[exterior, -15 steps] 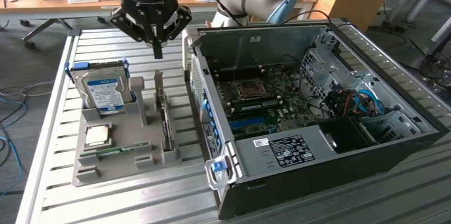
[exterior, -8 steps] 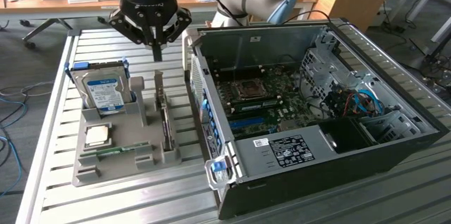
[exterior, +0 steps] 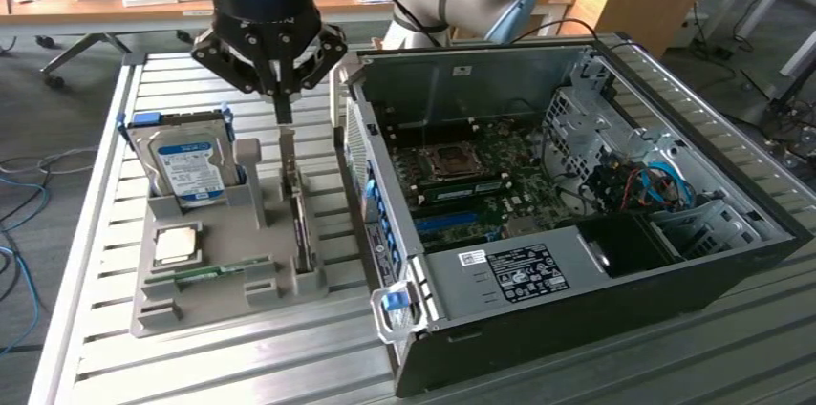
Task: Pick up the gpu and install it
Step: 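Reach for the gpu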
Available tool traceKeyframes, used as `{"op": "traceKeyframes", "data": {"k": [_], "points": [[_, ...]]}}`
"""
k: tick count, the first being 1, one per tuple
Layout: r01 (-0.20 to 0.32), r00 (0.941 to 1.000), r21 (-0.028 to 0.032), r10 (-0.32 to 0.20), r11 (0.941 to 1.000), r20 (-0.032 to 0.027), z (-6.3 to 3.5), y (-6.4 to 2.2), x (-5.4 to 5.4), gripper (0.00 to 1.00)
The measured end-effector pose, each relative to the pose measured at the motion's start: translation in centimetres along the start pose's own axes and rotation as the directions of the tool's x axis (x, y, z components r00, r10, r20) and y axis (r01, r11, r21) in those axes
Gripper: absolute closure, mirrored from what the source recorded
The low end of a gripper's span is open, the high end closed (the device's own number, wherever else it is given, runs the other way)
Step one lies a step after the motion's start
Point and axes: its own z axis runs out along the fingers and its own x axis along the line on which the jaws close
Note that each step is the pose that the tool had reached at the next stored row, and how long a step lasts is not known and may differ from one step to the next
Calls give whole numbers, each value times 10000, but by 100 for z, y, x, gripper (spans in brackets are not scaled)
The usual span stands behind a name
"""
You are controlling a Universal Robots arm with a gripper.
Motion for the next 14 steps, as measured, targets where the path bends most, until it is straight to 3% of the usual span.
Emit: {"op": "traceKeyframes", "data": {"k": [6,14], "points": [[0,10000,0,0,10000,0,-7,-147,9,89],[0,10000,1,0,10000,-1,-3,-207,39,89]]}}
